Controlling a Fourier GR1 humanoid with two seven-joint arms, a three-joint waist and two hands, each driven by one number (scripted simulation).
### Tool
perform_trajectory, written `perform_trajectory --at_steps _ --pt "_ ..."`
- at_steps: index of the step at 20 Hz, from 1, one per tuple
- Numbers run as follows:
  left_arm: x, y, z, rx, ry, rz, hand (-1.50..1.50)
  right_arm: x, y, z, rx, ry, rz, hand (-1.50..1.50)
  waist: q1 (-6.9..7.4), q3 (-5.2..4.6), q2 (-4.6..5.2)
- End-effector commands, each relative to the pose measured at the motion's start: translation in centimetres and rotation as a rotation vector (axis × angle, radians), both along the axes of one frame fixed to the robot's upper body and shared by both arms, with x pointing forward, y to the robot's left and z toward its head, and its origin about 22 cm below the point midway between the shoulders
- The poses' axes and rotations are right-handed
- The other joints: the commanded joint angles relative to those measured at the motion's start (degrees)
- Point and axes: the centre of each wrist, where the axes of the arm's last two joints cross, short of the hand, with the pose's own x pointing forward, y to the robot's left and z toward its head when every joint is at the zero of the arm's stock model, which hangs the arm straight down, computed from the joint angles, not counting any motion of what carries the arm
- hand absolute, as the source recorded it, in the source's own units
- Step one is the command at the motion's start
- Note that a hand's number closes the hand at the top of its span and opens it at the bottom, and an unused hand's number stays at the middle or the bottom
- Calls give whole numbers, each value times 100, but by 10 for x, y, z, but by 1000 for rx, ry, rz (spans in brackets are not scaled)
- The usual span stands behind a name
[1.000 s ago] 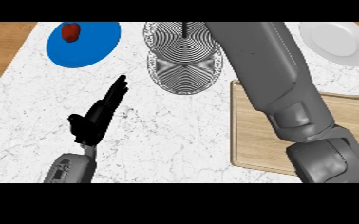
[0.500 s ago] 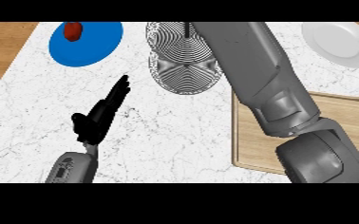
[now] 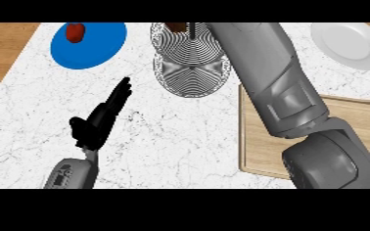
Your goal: Pick the sweet potato from the tray and place it in the tiered basket
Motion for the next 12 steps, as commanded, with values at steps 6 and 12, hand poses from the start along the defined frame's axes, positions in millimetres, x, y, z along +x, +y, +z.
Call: perform_trajectory --at_steps 6,12 --pt "-6 4 -2 -2 30 33 0 10 -41 18 -61 -220 -372 -150 -229 -2 -46" --pt "-19 25 -14 11 26 59 0 14 -106 28 -32 -392 -587 -150 -344 5 -85"
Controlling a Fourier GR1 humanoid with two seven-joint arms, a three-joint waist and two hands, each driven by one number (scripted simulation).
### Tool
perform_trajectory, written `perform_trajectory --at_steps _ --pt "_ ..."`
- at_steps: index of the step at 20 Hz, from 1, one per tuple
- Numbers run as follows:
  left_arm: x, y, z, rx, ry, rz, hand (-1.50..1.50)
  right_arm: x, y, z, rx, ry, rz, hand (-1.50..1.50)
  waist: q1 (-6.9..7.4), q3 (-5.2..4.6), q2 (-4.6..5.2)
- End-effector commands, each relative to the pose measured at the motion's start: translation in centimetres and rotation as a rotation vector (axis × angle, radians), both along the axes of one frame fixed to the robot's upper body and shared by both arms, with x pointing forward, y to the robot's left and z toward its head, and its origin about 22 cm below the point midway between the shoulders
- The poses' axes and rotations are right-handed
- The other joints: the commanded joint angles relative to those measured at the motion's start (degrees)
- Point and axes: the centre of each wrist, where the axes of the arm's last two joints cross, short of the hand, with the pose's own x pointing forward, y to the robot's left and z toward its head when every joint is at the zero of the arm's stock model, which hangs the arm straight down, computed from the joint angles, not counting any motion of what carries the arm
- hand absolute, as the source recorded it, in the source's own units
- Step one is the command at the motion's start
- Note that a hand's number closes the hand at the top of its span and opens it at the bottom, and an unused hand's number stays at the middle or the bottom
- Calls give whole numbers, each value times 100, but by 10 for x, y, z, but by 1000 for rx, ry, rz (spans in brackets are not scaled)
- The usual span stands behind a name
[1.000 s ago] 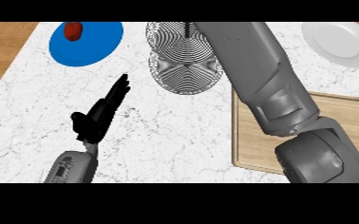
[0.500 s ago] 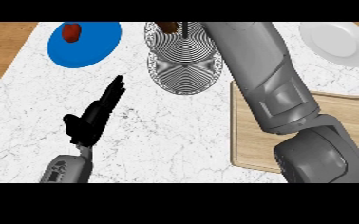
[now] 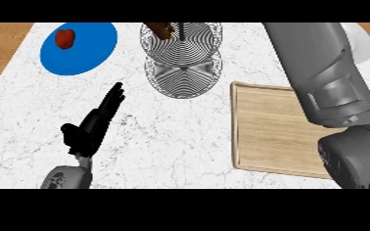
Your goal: Pick the sweet potato from the tray and place it in the tiered basket
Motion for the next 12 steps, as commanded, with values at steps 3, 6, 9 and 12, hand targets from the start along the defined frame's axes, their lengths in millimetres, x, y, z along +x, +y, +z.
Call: perform_trajectory --at_steps 3,6,9,12 --pt "-1 8 4 -18 11 41 0 -6 -73 9 80 -174 -137 -150 -293 17 -123" --pt "-1 0 2 -14 20 35 0 -16 -132 1 102 -208 -157 -150 -277 16 -74" --pt "-8 13 2 -12 9 47 0 -36 -171 -11 112 -201 -145 -150 -298 13 -97" --pt "-3 3 -2 -32 1 63 0 -62 -220 -10 66 -187 -112 -150 -390 10 -90"
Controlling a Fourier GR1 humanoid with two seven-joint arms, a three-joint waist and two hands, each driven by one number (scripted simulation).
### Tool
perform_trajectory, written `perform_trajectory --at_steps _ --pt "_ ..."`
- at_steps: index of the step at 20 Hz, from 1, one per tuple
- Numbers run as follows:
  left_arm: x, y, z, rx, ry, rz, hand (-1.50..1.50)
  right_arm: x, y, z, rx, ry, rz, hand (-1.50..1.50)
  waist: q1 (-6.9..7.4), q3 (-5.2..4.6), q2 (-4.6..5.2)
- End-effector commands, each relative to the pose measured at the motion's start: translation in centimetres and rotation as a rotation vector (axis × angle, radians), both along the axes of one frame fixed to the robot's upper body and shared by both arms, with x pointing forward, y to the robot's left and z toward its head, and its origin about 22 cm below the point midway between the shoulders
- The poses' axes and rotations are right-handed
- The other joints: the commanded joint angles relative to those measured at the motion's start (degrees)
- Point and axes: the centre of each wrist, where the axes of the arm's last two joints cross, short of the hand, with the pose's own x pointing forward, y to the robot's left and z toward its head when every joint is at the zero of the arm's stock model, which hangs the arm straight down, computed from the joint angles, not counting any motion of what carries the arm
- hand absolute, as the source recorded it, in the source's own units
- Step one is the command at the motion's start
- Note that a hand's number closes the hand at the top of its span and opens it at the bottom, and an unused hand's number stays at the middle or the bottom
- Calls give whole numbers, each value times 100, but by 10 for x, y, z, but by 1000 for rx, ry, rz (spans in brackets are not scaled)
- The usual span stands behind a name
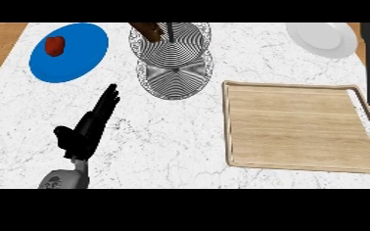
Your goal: Pick the sweet potato from the tray and place it in the tiered basket
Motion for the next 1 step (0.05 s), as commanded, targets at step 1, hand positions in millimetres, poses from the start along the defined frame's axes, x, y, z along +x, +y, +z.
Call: perform_trajectory --at_steps 1 --pt "-9 13 0 -9 23 11 0 -39 -52 -6 -36 7 37 -150 -73 0 -42"
